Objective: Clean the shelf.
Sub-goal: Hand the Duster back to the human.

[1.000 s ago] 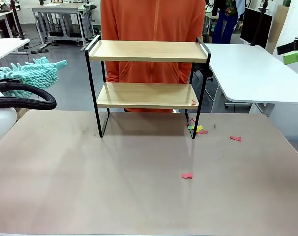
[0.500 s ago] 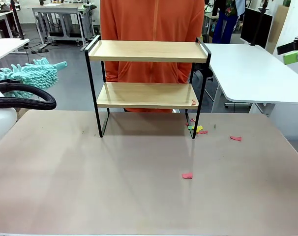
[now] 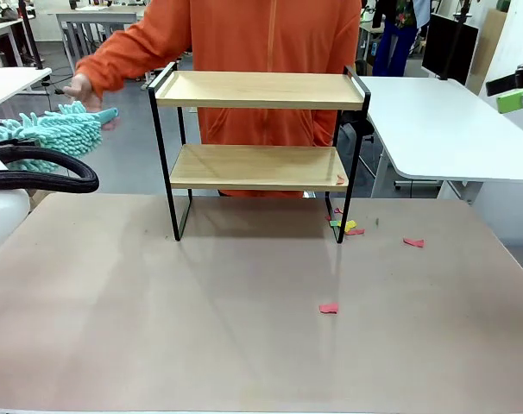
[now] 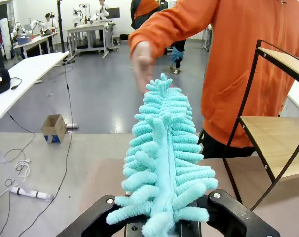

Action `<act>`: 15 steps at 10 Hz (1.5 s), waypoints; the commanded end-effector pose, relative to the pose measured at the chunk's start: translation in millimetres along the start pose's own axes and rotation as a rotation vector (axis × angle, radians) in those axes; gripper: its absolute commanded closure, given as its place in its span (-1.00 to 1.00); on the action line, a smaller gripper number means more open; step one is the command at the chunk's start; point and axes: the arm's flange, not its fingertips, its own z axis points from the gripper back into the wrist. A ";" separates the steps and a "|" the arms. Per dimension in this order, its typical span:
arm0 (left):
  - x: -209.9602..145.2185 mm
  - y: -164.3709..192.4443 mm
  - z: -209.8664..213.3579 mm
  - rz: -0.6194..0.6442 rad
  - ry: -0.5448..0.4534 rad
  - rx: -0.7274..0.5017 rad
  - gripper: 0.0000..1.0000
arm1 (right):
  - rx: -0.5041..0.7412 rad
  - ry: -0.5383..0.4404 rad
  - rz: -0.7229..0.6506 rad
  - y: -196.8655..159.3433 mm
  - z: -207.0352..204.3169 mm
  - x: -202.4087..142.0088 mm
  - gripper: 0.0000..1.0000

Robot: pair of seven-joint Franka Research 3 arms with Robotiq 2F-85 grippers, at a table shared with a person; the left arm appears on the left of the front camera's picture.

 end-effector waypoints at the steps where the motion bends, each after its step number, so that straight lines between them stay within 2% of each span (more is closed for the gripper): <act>1: 4.3 2.8 0.5 0.002 -0.014 0.000 0.65 | -0.001 -0.008 0.012 -1.3 0.4 1.6 -1.00; 5: 4.3 2.8 0.5 0.002 -0.014 0.000 0.65 | -0.001 -0.008 0.012 -1.3 0.4 1.6 -1.00; 6: 0.3 0.0 -0.2 0.000 0.000 0.000 -0.49 | -0.001 -0.008 0.012 -1.3 0.4 1.6 -1.00; 7: 14.4 1.4 11.0 0.026 0.006 0.010 -0.50 | -0.001 -0.008 0.012 -1.3 0.4 1.6 -1.00; 8: 27.8 4.5 17.3 0.054 0.020 0.018 -1.00 | -0.001 -0.008 0.012 -1.3 0.4 1.6 -1.00; 11: 76.0 24.1 37.3 0.174 0.102 0.014 -0.99 | -0.001 -0.008 0.012 -1.3 0.4 1.6 -1.00; 12: 97.4 34.5 43.6 0.249 0.136 0.024 -1.00 | -0.001 -0.008 0.012 -1.3 0.4 1.6 -1.00; 15: 166.4 80.7 75.2 0.452 0.051 0.022 -1.00 | -0.001 -0.008 0.012 -1.3 0.4 1.6 -1.00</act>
